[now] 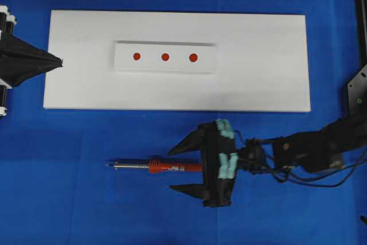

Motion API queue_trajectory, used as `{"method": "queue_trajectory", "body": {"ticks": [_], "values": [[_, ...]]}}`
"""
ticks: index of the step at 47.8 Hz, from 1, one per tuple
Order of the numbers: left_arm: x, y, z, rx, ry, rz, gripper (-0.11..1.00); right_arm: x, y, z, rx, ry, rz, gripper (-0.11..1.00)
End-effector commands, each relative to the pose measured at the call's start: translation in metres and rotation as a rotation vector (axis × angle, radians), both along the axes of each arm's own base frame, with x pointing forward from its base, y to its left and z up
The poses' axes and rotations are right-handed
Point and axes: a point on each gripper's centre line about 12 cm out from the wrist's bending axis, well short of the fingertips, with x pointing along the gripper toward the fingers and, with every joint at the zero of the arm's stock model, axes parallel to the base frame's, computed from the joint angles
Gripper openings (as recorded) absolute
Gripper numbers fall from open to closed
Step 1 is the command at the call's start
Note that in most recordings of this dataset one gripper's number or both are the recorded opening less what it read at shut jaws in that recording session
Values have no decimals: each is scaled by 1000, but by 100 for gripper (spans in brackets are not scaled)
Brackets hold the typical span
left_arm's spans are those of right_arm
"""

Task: Touch the tip of the soldering iron to the mark.
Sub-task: 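Close the right gripper on the soldering iron's red handle, then lift the iron and carry it over the red-dot strip, tip down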

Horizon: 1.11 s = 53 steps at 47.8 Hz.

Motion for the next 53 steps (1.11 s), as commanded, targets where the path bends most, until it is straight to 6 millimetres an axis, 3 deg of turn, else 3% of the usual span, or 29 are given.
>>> {"method": "queue_trajectory", "body": {"ticks": [1,10,20,24,31,35,44,53], "values": [[1,0,5,1,-18,0,0,9,4,-1,14,-20,-20,85],[1,0,4,3,-15,-1,0,12,4,-24,11,14,-44,85],[1,0,4,3,-15,-1,0,13,1,-27,7,24,-65,80],[1,0,4,1,-17,0,0,13,-2,-28,-1,27,-81,64],[1,0,4,1,-17,0,0,14,-5,-29,-12,32,-96,20],[1,0,4,1,-17,0,0,14,-6,-29,-13,31,-97,6],[1,0,4,1,-17,0,0,16,-4,-22,-6,19,-94,6],[1,0,3,3,-15,-1,0,11,-3,17,0,0,-56,6]]}}
